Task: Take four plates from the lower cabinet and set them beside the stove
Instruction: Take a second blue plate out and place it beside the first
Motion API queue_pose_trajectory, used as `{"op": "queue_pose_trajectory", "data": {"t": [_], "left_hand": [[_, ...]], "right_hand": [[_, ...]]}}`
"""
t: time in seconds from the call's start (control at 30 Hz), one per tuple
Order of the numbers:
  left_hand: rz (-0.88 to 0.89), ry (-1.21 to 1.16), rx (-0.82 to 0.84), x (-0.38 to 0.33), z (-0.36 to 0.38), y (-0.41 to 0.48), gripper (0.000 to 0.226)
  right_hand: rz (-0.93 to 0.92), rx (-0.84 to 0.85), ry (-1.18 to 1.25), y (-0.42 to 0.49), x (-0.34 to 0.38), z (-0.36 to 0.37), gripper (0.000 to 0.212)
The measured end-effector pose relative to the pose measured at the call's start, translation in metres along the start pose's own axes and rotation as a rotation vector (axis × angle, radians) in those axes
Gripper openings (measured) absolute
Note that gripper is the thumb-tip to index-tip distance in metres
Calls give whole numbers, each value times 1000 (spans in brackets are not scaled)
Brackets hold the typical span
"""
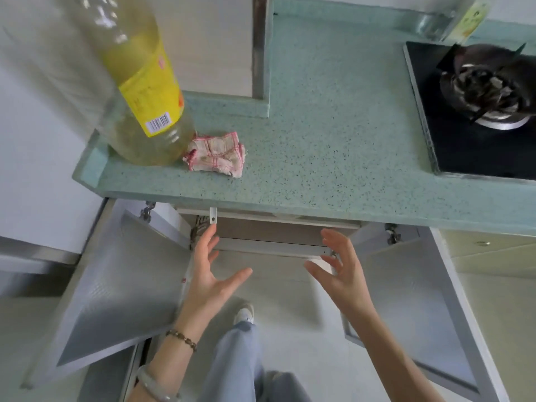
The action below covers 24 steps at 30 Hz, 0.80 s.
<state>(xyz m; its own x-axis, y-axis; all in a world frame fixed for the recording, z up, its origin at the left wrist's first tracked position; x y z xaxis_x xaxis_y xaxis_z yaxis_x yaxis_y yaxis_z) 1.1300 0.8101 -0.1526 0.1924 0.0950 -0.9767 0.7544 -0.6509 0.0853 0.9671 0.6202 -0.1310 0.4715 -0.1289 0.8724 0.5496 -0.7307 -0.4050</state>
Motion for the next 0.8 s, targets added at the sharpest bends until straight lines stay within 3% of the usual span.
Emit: {"op": "queue_pose_trajectory", "data": {"t": [0.37, 0.6, 0.8], "left_hand": [[168, -14, -39, 196, 48, 42, 99], [369, 11, -2, 259, 89, 76, 97], [396, 45, 61, 280, 106, 99, 97]], "right_hand": [[-138, -58, 136, 125, -153, 56, 48], [-301, -115, 191, 192, -192, 68, 62], [-342, -123, 175, 223, -201, 68, 64]]}}
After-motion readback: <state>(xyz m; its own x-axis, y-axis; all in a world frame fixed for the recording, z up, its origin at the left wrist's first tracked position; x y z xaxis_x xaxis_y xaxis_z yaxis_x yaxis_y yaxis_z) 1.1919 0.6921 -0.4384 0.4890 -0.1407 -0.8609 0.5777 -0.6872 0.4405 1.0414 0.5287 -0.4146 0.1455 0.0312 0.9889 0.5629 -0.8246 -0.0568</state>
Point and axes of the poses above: each hand's wrist, its own y-axis towards the middle knuckle, its own z-axis out of the palm, x = y × z, the point moved 4 cm from there along y, towards the middle knuckle, and after that the axes turned 14 degrees about z, right-handed, at the moved point
